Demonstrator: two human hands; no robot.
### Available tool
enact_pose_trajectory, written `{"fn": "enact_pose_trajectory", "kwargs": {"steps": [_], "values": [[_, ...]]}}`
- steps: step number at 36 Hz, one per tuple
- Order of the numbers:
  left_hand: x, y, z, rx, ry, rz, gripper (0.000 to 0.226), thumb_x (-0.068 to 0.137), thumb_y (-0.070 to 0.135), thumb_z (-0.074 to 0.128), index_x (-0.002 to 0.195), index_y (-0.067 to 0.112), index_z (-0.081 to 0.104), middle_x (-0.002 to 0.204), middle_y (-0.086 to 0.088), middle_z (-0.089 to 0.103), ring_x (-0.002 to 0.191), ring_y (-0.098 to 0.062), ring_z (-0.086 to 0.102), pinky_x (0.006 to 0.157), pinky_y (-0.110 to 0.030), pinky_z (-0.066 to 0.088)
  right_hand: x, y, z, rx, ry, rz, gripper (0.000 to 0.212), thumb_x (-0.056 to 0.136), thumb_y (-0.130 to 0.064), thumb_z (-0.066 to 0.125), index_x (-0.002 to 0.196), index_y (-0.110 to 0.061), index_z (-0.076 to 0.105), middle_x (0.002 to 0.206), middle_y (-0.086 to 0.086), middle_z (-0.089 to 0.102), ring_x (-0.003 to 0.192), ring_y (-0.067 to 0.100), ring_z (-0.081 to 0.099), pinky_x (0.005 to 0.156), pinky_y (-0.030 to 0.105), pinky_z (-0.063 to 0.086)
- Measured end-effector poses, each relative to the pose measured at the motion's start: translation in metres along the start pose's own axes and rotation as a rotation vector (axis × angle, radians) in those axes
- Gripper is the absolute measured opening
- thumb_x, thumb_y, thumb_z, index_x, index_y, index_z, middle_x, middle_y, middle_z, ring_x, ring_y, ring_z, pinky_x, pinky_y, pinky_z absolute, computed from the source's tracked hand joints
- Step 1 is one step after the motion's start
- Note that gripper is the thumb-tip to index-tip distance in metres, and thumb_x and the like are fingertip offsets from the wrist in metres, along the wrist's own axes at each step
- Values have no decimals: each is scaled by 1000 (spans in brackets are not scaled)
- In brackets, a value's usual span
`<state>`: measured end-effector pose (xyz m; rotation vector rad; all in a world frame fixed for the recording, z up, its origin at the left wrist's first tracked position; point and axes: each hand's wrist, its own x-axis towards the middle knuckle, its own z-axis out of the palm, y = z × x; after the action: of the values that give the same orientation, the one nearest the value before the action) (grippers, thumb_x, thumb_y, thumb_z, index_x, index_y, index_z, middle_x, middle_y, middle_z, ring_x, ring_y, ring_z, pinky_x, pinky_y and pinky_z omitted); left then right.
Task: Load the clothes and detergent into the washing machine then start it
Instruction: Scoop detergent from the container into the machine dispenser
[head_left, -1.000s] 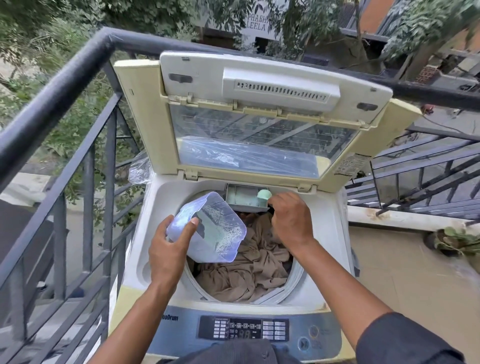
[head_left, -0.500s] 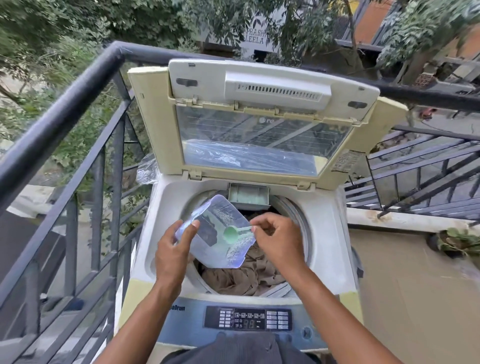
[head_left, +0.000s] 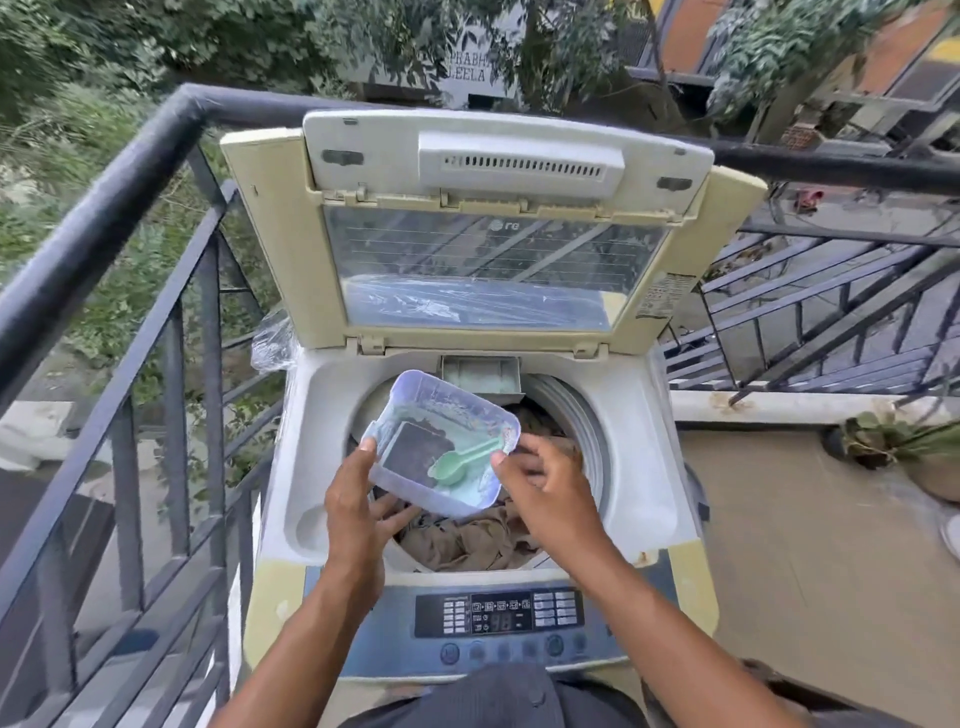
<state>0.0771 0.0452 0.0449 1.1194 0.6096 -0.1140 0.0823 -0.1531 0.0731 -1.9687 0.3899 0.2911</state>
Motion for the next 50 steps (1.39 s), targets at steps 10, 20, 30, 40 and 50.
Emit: {"fn": "enact_pose_trajectory", "kwargs": {"steps": [10,20,30,40,50], "values": [[-18,-14,30,40,-140,-23,52,91,59,58,135,33,64,130,-2,75,113,-24,75,95,-45,58,-26,15,-10,169,98,9,13,103,-32,59,107,-43,63,89,-12,77,75,13,78,72,35,65],[-48,-19,88,479,-353,294,40,104,50,60,137,29,67,136,-2,69,128,-23,65,111,-57,49,-49,39,-89,106,368,-82,23,105,-24,54,98,-42,68,97,-5,74,71,17,77,66,34,58],[-99,-74,209,744,-609,472,41,94,41,69,129,57,57,112,3,74,93,-18,72,77,-21,54,-95,107,-204,-37,677,-54,21,98,-28,56,82,-40,63,65,-18,61,57,0,50,64,25,47],[-167,-180,325,1009,-1059,431,51,83,53,67,130,56,47,133,24,61,124,-6,62,102,-38,53,-160,230,-299,-103,926,294,31,89,-48,44,77,-19,43,58,4,50,56,23,48,54,37,41],[-218,-328,424,1435,-1336,183,69,74,57,70,137,38,50,129,14,62,118,-19,63,95,-36,50,-211,366,-353,148,988,652,17,98,-31,56,106,-17,62,85,6,67,87,36,64,69,36,40]]}}
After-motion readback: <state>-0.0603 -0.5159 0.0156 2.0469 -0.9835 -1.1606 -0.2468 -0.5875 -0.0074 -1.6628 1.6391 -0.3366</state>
